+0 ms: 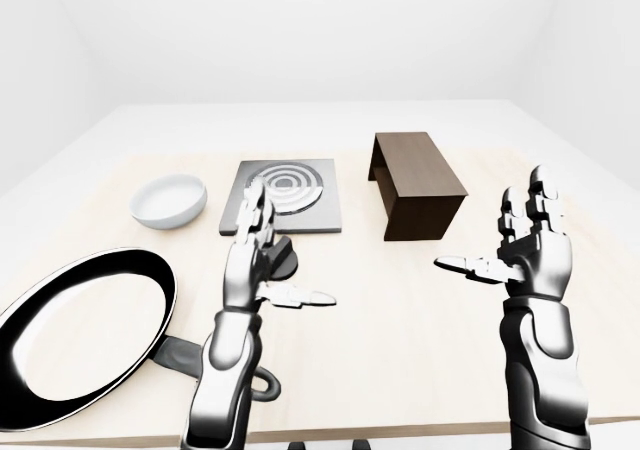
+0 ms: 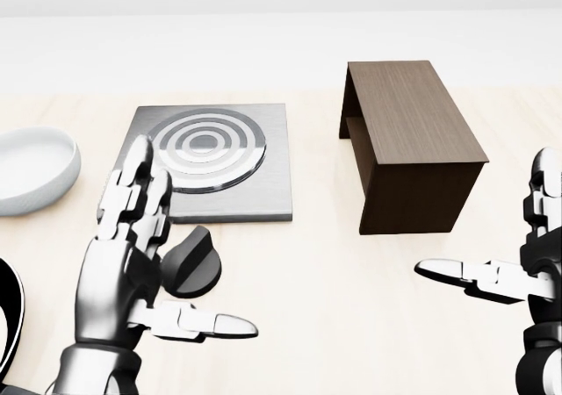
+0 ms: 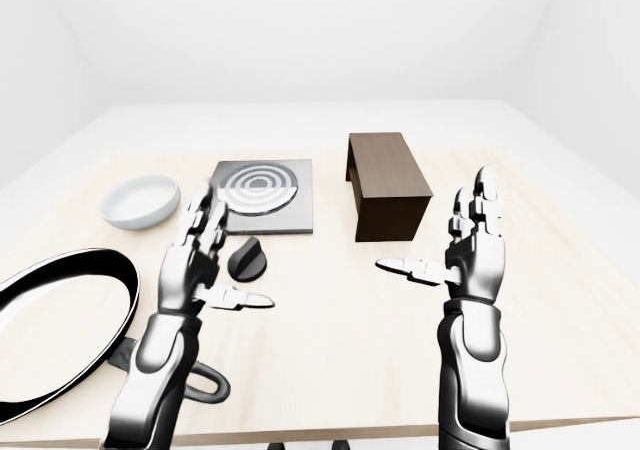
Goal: Turn on the stove.
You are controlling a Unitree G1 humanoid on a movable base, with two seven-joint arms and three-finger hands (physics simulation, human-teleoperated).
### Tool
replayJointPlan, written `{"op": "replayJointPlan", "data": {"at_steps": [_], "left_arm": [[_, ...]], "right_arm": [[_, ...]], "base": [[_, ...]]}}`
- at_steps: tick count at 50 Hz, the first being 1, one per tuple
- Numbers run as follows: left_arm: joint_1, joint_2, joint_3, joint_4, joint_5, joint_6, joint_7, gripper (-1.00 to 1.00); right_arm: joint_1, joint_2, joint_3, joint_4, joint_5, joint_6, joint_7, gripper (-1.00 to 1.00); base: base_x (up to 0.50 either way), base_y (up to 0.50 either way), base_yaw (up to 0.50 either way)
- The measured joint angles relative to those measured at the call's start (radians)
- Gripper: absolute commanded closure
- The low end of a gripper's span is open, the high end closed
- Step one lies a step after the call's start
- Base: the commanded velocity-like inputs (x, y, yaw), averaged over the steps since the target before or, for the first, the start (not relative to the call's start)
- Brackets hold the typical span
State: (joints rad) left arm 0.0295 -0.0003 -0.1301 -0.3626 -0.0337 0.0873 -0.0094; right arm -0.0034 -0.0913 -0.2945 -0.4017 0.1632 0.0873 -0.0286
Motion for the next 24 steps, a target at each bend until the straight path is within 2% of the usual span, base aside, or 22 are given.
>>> {"op": "replayJointPlan", "data": {"at_steps": [10,24], "left_arm": [[0.043,-0.001,-0.005,-0.208,-0.014,0.0,-0.007,-1.0],[0.063,-0.002,-0.007,-0.29,-0.019,0.0,-0.01,-1.0]], "right_arm": [[0.002,0.001,0.002,0.0,-0.001,0.0,0.003,-1.0],[0.002,0.002,0.004,0.0,-0.003,0.0,0.004,-1.0]], "base": [[0.0,0.0,0.0],[0.0,0.0,0.0]]}}
